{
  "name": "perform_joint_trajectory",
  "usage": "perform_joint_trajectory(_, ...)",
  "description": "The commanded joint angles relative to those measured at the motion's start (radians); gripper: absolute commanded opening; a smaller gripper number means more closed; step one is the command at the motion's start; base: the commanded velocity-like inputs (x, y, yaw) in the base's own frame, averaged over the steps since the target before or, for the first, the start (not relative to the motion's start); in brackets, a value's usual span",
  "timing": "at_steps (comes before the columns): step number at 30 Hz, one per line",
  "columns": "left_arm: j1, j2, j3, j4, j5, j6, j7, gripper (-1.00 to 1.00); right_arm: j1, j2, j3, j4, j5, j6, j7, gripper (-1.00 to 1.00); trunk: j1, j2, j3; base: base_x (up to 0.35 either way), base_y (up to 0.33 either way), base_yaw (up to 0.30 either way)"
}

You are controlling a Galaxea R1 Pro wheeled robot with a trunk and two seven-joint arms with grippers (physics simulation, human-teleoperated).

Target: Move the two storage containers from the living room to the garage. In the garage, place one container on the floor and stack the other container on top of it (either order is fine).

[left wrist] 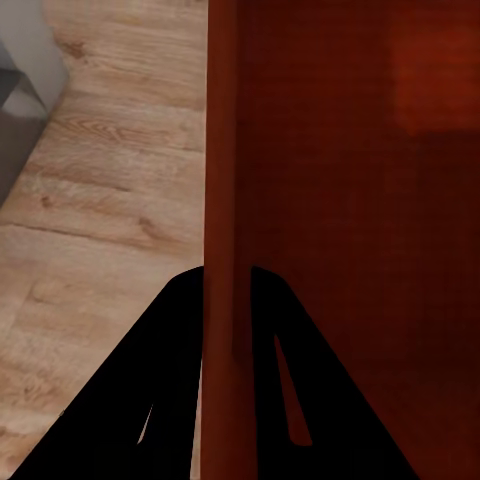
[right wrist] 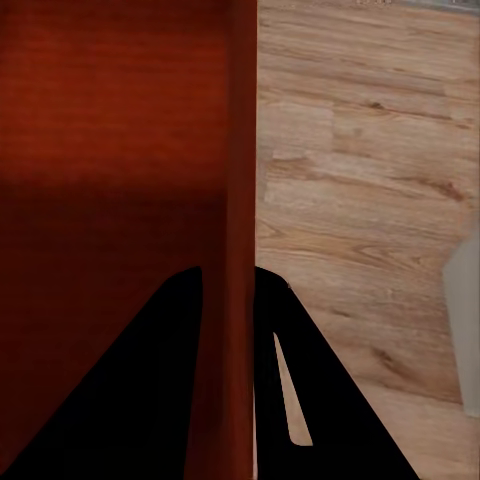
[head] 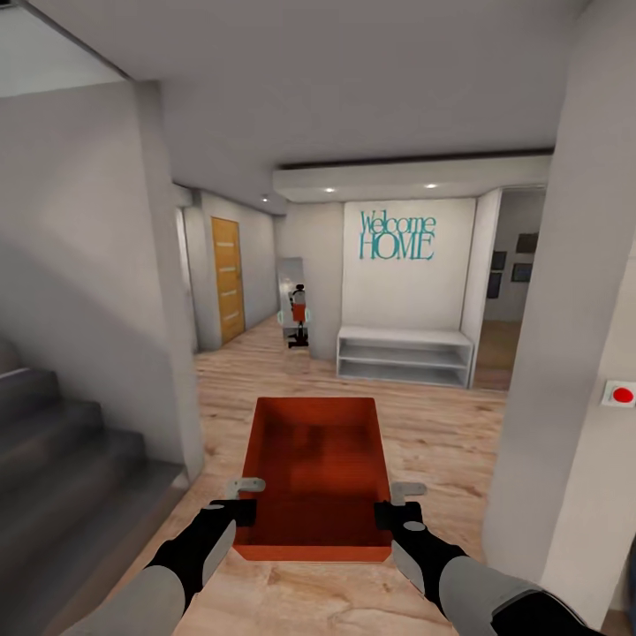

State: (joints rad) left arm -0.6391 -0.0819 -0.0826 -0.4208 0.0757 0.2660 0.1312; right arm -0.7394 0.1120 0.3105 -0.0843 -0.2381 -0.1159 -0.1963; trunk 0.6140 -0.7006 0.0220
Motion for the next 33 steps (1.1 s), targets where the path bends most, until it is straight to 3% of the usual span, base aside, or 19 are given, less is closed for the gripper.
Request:
perform_joint_trajectory(1,-0.001,0.025,0.072,-0.003,0.004,0.006,0.013,-1.00,0.000,0.000,-0.005,-0.001,-0.007,-0.002,0.002,-1.00,0.001,0.000,0.000,0.323,0.000,0.000)
perform_joint_trajectory(33,-0.001,0.025,0.071,-0.004,0.004,0.006,0.013,-1.00,0.000,-0.002,-0.005,0.000,-0.007,-0.001,0.003,-1.00,0.001,0.000,0.000,0.323,0.000,0.000)
